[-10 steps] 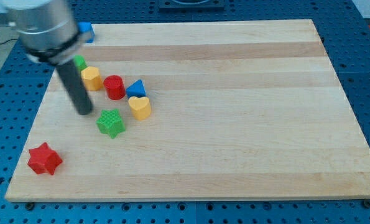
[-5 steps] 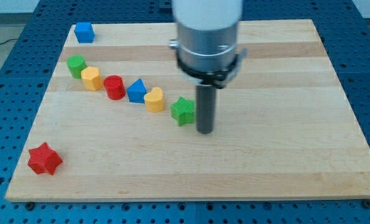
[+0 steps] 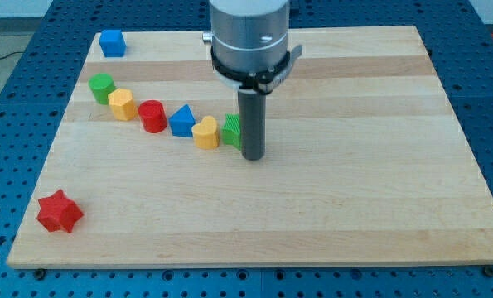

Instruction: Move the green star to the top center

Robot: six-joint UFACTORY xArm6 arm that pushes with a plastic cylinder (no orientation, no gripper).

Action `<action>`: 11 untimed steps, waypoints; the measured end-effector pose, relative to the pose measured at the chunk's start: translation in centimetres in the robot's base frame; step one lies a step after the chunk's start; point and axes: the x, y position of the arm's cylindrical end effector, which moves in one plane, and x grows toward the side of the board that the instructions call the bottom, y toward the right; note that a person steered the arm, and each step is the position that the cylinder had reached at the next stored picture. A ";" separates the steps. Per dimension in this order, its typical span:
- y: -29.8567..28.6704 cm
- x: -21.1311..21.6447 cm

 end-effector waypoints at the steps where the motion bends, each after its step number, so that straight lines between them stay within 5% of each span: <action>1: -4.2 -0.3; 3: -2.6 -8.7; 4: -3.3 -9.1; 6: -4.4 -1.6; 7: -0.5 -2.8; 10: 0.7 -18.8; 11: 1.0 -16.6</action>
